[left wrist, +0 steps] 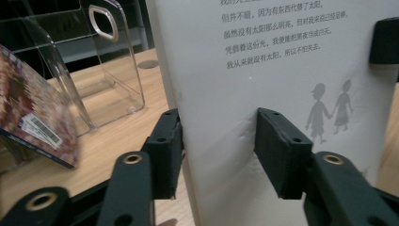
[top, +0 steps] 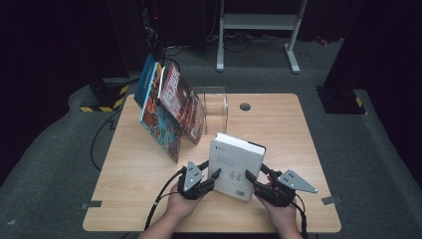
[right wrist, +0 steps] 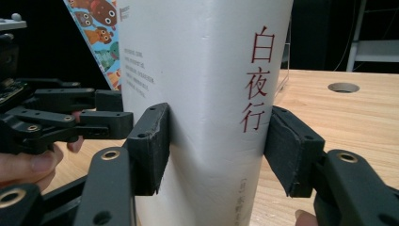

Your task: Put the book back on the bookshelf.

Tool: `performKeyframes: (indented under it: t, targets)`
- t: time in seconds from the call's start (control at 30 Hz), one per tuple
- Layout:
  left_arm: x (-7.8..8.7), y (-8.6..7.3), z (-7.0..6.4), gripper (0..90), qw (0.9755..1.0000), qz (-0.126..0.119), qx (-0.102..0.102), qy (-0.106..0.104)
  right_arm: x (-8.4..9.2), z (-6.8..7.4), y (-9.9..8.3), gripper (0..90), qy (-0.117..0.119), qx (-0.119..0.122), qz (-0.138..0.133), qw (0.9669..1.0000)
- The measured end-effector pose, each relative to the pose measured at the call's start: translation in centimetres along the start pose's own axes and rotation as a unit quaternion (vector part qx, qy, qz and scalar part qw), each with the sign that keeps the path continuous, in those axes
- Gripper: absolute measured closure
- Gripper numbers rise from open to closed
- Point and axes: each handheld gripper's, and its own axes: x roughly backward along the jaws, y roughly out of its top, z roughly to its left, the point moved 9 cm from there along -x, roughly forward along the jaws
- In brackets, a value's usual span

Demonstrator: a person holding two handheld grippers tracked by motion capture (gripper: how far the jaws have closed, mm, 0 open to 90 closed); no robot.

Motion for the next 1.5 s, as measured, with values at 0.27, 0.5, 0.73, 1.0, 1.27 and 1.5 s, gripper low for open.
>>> performKeyframes:
  t: [0.27,0.5,0.73,1.0,1.27,1.5]
  targets:
    - [-0.5,0.0,-0.1,39.8,0.9996,0.004,0.024,-0.017,0.0,0.4,-0.1,45.0,0.002,0.011,-0.002,0.9999]
    - [-0.3,-0.2,0.3,36.8,0.9995,0.005,0.029,-0.011,0.0,0.5,-0.1,45.1,0.002,0.016,-0.005,0.9999]
    - [-0.3,-0.3,0.0,39.4,0.9989,0.008,0.037,-0.026,0.1,0.7,-0.1,45.2,0.000,0.023,-0.006,0.9997]
    - [-0.5,-0.1,-0.1,42.2,0.9994,0.010,0.026,-0.020,0.1,0.6,0.0,45.3,-0.010,0.035,-0.009,0.9993]
    - [-1.5,0.1,-0.2,42.2,0.9996,0.006,0.023,-0.014,0.2,0.1,0.4,45.3,-0.027,0.051,-0.015,0.9982]
    - [-1.1,-0.2,-0.6,42.2,0.9999,0.001,0.010,-0.011,0.4,0.0,0.2,43.6,-0.022,0.056,-0.017,0.9980]
